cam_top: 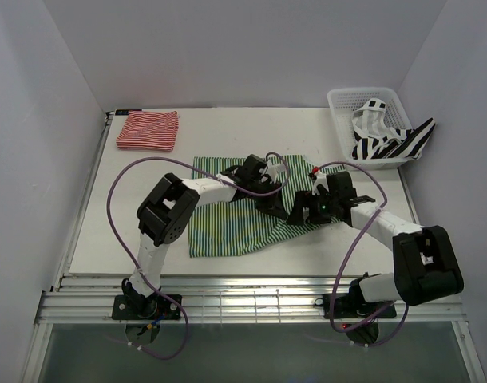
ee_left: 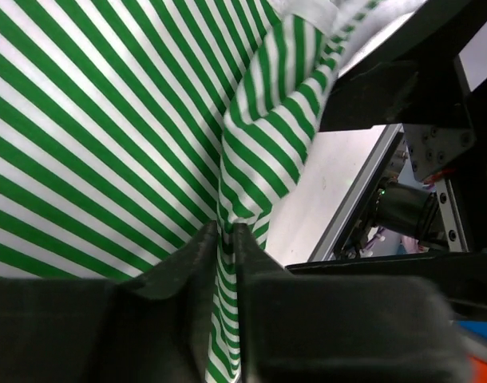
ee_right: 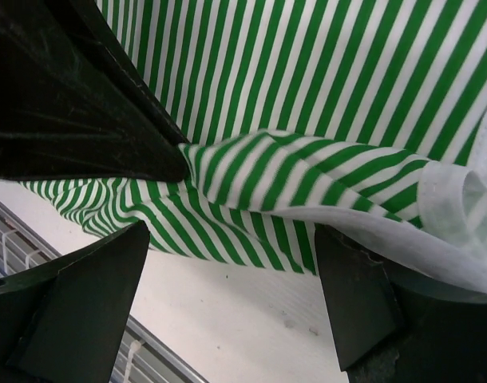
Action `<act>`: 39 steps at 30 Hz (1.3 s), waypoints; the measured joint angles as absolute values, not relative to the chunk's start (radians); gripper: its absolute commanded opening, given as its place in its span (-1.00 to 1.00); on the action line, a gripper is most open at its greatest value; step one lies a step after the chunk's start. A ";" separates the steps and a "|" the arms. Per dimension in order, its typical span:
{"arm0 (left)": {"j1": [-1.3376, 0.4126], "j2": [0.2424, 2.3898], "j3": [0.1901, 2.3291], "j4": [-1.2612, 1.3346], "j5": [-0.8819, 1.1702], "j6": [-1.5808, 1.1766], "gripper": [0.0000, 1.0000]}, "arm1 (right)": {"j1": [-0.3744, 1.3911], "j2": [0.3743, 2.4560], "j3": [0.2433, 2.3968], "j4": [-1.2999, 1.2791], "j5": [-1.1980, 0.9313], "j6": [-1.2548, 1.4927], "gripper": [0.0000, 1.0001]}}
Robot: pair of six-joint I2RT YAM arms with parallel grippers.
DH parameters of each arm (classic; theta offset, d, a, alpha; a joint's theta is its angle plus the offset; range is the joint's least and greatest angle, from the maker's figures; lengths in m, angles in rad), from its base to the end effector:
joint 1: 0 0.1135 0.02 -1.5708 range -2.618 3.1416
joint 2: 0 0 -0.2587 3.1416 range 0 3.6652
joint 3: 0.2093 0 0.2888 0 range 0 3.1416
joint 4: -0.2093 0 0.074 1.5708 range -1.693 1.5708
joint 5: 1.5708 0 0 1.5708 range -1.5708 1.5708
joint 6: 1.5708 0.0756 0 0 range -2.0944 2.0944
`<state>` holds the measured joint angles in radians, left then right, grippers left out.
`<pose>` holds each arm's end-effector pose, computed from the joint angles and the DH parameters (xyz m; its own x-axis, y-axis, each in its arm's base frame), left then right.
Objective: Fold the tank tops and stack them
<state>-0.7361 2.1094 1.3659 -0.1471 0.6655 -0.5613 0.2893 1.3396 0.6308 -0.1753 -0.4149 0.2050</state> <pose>0.3282 -0.3604 0.0848 -0.9221 0.2704 -0.2769 0.3841 0.5506 -0.7412 0.2836 0.1162 0.1163 -0.8287 -0.0523 -0.5573 -0.3445 0.8323 0.4343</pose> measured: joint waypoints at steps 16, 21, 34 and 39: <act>-0.705 2.007 1.269 -0.193 0.475 -0.524 0.46 | 0.321 1.568 0.858 -0.131 -0.382 0.229 0.80; -0.709 1.945 1.221 -0.233 0.400 -0.511 0.64 | 0.321 1.624 0.886 -0.138 -0.377 0.236 0.80; -0.699 1.845 1.161 -0.254 0.272 -0.521 0.96 | 0.355 1.477 0.884 -0.183 -0.434 0.202 0.80; -0.673 1.748 1.108 -0.268 0.229 -0.525 0.96 | 0.414 1.471 0.845 -0.187 -0.398 0.210 0.80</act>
